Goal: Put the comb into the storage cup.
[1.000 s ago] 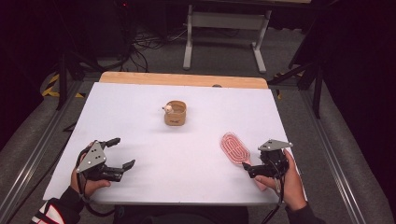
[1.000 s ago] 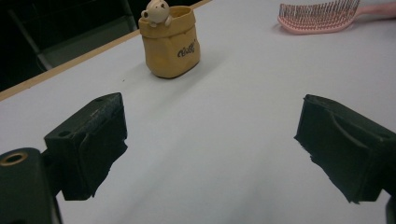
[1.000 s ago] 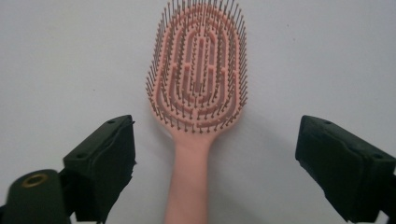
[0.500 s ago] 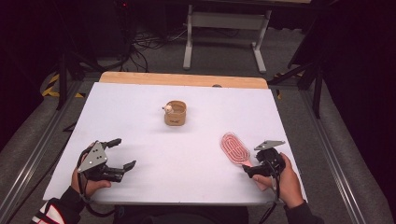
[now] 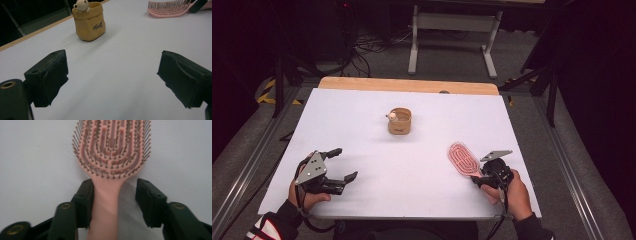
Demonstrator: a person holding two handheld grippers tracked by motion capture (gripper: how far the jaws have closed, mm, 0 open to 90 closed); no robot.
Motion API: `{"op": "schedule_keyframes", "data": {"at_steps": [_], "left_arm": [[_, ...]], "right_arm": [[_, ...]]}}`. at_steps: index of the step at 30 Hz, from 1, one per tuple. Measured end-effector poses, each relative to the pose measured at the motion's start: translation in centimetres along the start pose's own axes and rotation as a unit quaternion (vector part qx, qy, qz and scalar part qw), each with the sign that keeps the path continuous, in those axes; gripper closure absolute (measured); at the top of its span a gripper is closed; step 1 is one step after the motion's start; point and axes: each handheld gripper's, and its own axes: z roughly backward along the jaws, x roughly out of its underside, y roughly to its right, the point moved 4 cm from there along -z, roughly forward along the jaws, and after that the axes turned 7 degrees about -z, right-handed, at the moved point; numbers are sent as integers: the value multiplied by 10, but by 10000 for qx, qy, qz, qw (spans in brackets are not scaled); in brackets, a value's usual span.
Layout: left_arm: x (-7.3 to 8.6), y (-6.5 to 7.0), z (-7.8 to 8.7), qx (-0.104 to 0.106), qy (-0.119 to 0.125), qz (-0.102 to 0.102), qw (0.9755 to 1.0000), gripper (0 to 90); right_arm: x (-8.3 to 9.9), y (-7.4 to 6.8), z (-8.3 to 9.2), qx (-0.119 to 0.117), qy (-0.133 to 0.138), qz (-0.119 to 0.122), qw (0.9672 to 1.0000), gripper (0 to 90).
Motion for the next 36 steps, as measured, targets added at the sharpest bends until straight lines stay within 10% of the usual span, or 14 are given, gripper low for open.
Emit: {"op": "schedule_keyframes", "data": {"at_steps": [8,36], "left_arm": [[0,0,0,-43,20,-3,10000,58],[2,-2,-2,-61,15,76,10000,45]], "right_arm": [[0,3,0,-50,86,68,9999,689],[-2,4,0,175,872,447,9950,697]]}}
